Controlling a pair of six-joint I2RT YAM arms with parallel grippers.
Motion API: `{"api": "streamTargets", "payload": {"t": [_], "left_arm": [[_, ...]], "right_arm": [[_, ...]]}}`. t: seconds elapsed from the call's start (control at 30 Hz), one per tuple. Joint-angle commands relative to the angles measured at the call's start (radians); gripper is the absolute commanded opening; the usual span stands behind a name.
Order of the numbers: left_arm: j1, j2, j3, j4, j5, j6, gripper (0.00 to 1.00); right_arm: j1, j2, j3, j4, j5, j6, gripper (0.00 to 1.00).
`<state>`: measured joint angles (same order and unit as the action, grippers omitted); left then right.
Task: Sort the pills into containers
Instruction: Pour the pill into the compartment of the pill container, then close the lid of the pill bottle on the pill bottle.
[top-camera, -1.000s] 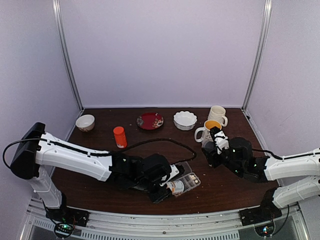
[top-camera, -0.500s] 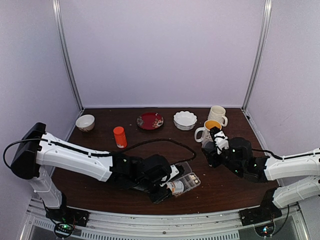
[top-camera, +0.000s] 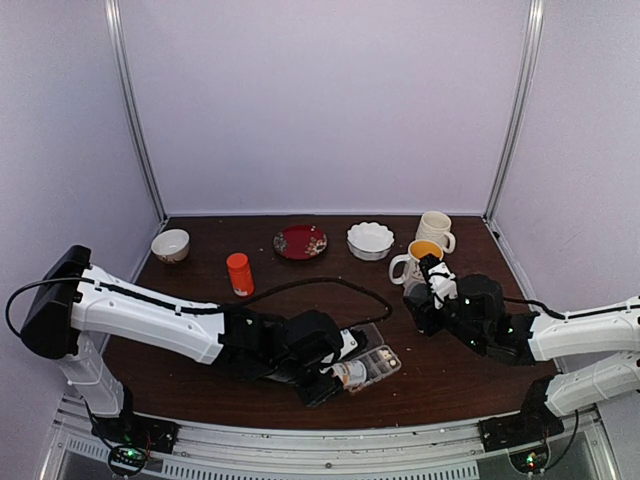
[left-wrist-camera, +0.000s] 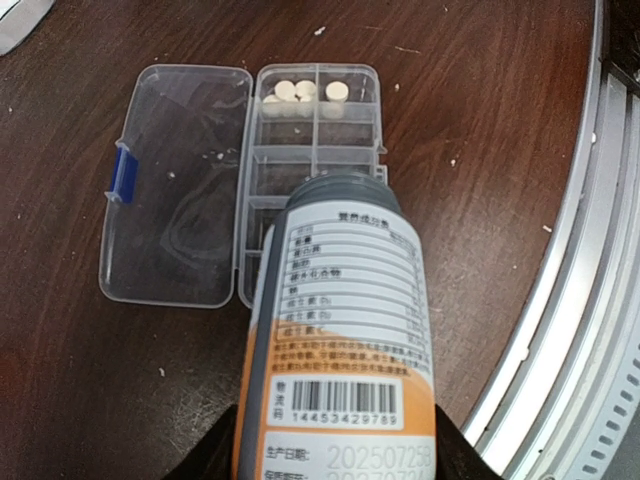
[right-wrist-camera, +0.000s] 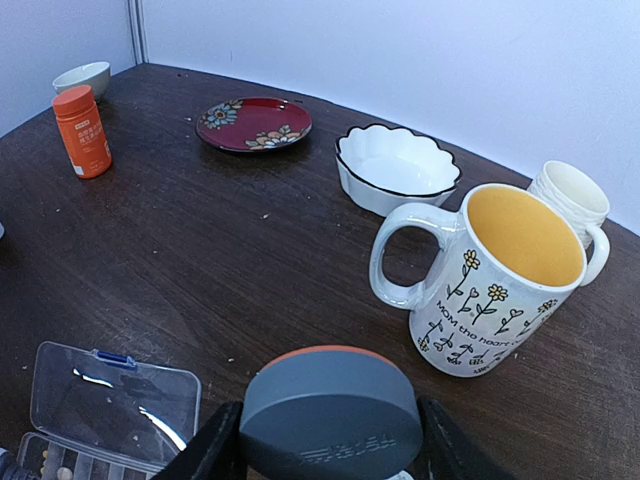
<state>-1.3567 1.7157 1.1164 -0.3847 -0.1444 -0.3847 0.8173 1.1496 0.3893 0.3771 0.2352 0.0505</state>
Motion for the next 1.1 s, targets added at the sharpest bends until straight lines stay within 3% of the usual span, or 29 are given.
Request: {"api": "streamTargets", "payload": {"t": [0.0, 0.2, 0.8, 1.07], "left_arm": [[-0.004, -0.042, 0.008, 0.021, -0.055, 0.017, 0.0], [0.003, -0.049, -0.024, 0.057, -0.054, 0.023, 0.0], [0.017, -0.21, -0.383, 0.658, -0.042, 0.052, 0.0], [0.021, -0.284, -0.461, 0.822, -0.095, 0.089, 0.0]], "right_arm": [[-0.007, -0.006, 0.029, -0.003, 0.001, -0.008, 0.0], [-0.007, -0.01, 0.028, -0.007, 0.003, -0.008, 0.0], [-0.007, -0.005, 0.028, -0.007, 0.002, -0.006, 0.0], [-0.006, -0.003, 0.026, -0.006, 0.006, -0.006, 0.0]]}}
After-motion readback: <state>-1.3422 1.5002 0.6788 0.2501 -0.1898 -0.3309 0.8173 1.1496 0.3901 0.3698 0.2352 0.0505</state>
